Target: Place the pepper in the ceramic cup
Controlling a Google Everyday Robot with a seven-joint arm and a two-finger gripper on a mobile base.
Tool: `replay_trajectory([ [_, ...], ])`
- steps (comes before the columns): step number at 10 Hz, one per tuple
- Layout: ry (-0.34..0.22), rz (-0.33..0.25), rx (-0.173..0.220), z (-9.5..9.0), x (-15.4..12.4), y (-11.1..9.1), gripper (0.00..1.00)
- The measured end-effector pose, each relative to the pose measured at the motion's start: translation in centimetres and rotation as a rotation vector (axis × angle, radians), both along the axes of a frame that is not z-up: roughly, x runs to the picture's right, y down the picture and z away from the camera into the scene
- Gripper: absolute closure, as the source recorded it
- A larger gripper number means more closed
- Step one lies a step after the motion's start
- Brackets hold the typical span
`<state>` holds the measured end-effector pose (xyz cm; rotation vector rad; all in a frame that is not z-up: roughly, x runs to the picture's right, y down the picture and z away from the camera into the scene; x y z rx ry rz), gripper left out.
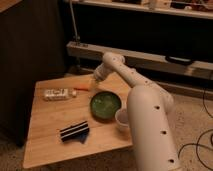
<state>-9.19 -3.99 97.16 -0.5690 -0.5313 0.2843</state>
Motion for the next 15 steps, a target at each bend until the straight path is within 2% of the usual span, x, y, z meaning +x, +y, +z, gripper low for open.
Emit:
replay_trajectory([
  [3,0.002,0.0,-0.008,1.0,-0.3,0.7,0.35],
  [6,0.015,0.025,-0.022,2.5,-0.1,0.6,0.35],
  [11,0.01,0.001,-0.035,3.6,-1.3,0.7,0.35],
  [12,0.007,-0.007,-0.04,3.7,-1.5,0.9,0.4],
  [15,0.013,-0.024,-0.048,3.8,-1.5,1.3,0.7],
])
